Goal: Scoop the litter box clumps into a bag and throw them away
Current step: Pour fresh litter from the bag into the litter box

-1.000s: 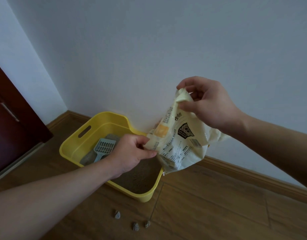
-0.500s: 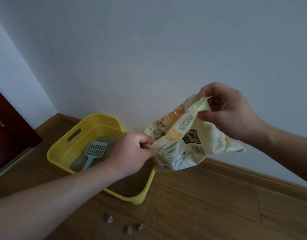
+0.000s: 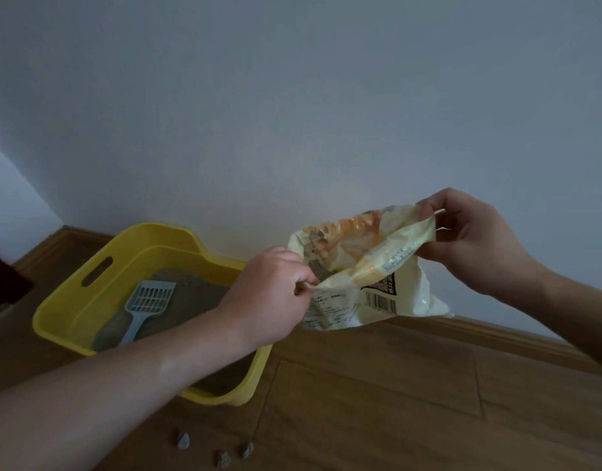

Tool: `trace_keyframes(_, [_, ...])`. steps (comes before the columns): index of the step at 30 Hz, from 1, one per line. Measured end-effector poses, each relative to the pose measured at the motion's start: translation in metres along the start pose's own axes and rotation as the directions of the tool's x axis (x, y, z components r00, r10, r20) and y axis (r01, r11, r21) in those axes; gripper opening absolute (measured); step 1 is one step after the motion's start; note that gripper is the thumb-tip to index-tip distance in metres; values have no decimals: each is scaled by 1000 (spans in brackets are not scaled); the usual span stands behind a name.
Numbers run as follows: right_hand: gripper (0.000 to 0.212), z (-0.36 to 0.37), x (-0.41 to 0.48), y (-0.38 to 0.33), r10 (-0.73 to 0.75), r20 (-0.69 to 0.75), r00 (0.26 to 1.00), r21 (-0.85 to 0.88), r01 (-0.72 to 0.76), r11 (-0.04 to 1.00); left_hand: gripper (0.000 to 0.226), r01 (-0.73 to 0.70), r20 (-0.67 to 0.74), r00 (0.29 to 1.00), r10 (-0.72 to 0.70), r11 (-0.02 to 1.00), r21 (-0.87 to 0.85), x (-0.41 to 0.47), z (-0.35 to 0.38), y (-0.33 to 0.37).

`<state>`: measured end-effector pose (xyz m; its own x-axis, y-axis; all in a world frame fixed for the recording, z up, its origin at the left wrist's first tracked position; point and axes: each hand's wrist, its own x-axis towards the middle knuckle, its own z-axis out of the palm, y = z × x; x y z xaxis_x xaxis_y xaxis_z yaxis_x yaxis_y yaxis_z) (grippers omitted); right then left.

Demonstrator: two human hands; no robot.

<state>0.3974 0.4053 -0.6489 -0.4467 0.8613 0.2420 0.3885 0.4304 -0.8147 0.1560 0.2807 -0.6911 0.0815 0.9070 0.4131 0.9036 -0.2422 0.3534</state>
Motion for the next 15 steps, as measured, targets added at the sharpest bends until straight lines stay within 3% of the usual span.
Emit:
trace_keyframes(10, [32, 5, -18, 79, 72, 55, 996, -23, -71, 997, 14, 74, 122, 990, -64, 994, -79, 4, 67, -8])
trace_keyframes(15, [43, 15, -28, 119, 48, 77, 996, -58, -43, 997, 17, 122, 182, 978, -106, 989, -79, 2, 98, -13])
